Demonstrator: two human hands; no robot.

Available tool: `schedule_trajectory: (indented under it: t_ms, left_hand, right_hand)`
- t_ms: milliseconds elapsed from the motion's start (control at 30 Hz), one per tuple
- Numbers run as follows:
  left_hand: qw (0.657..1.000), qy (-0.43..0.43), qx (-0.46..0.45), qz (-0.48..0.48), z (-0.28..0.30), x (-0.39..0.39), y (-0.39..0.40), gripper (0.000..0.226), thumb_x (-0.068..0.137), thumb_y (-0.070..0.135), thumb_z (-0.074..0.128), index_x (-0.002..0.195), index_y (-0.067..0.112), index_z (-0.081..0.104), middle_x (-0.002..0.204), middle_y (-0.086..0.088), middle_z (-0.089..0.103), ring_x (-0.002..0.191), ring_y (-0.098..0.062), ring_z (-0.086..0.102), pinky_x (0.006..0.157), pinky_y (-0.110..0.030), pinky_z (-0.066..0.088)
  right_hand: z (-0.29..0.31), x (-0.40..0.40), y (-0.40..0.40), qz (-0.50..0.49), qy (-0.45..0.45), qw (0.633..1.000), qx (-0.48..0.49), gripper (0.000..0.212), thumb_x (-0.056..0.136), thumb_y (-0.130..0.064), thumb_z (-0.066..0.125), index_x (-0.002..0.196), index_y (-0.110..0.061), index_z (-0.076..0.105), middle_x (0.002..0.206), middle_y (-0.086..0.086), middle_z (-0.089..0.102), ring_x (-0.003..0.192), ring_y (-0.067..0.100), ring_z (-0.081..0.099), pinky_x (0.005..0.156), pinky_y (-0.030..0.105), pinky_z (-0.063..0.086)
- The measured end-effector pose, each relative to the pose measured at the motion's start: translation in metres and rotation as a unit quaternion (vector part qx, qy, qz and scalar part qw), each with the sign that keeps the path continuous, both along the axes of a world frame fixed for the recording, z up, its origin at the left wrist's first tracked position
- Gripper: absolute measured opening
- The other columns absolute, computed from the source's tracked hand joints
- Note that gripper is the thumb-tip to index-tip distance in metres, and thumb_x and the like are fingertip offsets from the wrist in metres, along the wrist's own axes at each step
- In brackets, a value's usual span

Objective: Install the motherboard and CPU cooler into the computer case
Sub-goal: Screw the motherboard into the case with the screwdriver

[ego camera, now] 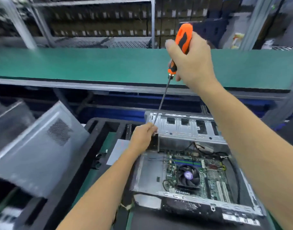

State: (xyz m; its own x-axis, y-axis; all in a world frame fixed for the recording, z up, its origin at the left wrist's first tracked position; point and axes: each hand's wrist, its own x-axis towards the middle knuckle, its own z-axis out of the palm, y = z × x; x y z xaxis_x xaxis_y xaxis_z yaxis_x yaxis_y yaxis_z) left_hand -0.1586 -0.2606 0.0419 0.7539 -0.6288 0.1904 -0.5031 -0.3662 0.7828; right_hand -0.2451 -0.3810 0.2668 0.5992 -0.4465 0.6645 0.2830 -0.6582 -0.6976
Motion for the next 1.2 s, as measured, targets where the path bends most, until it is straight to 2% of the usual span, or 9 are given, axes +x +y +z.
schedule_trajectory:
  t_ms: [100,233,467,633,767,867,967,1067,1200]
  left_hand:
    - [0.996,0.041,-0.015,0.072,-0.008,0.016,0.042,0.033,0.098,0.019,0.041,0.07,0.016,0.057,0.066,0.005,0.059,0.06,-0.007,0.051,0.059,-0.02,0.039]
    - [0.988,0.079,-0.054,0.117,-0.033,0.022,0.09,0.039,0.099,0.012,0.034,0.066,0.007,0.053,0.067,-0.007,0.061,0.06,-0.016,0.05,0.064,-0.034,0.044]
    - [0.961,0.199,-0.091,0.171,-0.091,0.01,0.155,0.043,0.1,0.006,0.034,0.062,0.012,0.055,0.059,-0.001,0.059,0.05,-0.005,0.053,0.053,-0.016,0.041]
    - [0.943,0.258,-0.041,0.206,-0.126,-0.005,0.194,0.042,0.101,0.013,0.033,0.067,0.011,0.058,0.062,-0.004,0.064,0.05,-0.014,0.05,0.05,-0.023,0.042]
    - [0.932,0.3,0.055,0.197,-0.145,-0.021,0.215,0.034,0.099,0.014,0.033,0.075,0.011,0.058,0.076,-0.004,0.066,0.053,-0.014,0.056,0.058,-0.033,0.052]
    - [0.936,0.179,0.244,0.178,-0.148,-0.028,0.213,0.016,0.087,0.005,0.041,0.084,0.011,0.055,0.087,-0.008,0.062,0.071,-0.024,0.06,0.062,-0.035,0.05]
    - [0.897,0.086,0.412,0.133,-0.146,-0.037,0.193,0.008,0.083,0.001,0.048,0.086,0.008,0.051,0.096,-0.015,0.06,0.087,-0.032,0.061,0.064,-0.034,0.044]
    - [0.868,0.076,0.476,0.12,-0.165,-0.048,0.184,0.02,0.083,-0.007,0.048,0.096,0.004,0.059,0.103,-0.016,0.063,0.095,-0.032,0.064,0.072,-0.035,0.048]
    - [0.851,0.07,0.51,0.101,-0.192,-0.056,0.19,0.029,0.081,-0.011,0.046,0.1,0.003,0.063,0.103,-0.014,0.066,0.097,-0.03,0.065,0.08,-0.035,0.051]
  right_hand:
    - [-0.008,0.024,0.028,0.039,0.006,0.999,0.023,0.03,0.096,-0.029,0.056,0.079,-0.012,0.039,0.067,0.008,0.04,0.051,0.022,0.051,0.044,0.019,0.043]
    - [-0.031,0.051,0.063,0.099,0.047,0.992,0.061,0.03,0.095,-0.028,0.056,0.078,-0.015,0.036,0.063,0.005,0.042,0.047,0.024,0.051,0.042,0.025,0.044]
    - [-0.088,0.087,0.115,0.18,0.125,0.972,0.083,0.025,0.095,-0.024,0.055,0.084,-0.019,0.034,0.064,0.007,0.049,0.038,0.011,0.048,0.039,0.03,0.048]
    - [-0.13,0.098,0.145,0.216,0.176,0.957,0.08,0.02,0.096,-0.025,0.055,0.097,-0.015,0.037,0.067,0.008,0.053,0.04,0.009,0.05,0.039,0.024,0.047]
    - [-0.161,0.102,0.16,0.234,0.224,0.944,0.061,0.021,0.096,-0.028,0.054,0.097,-0.016,0.037,0.072,0.014,0.055,0.04,0.008,0.052,0.041,0.024,0.047]
    - [-0.185,0.1,0.17,0.245,0.258,0.933,0.046,0.022,0.095,-0.029,0.055,0.096,-0.017,0.036,0.076,0.012,0.056,0.038,0.006,0.051,0.04,0.024,0.045]
    - [-0.206,0.094,0.177,0.252,0.298,0.921,0.015,0.024,0.095,-0.03,0.055,0.101,-0.015,0.037,0.069,0.005,0.054,0.044,0.015,0.057,0.044,0.036,0.051]
    - [-0.22,0.09,0.176,0.252,0.334,0.908,-0.024,0.027,0.096,-0.034,0.054,0.107,-0.016,0.037,0.074,0.006,0.057,0.055,0.022,0.062,0.059,0.045,0.056]
    - [-0.23,0.089,0.166,0.25,0.341,0.906,0.009,0.026,0.097,-0.036,0.053,0.108,-0.017,0.039,0.076,0.006,0.058,0.054,0.023,0.061,0.057,0.045,0.057]
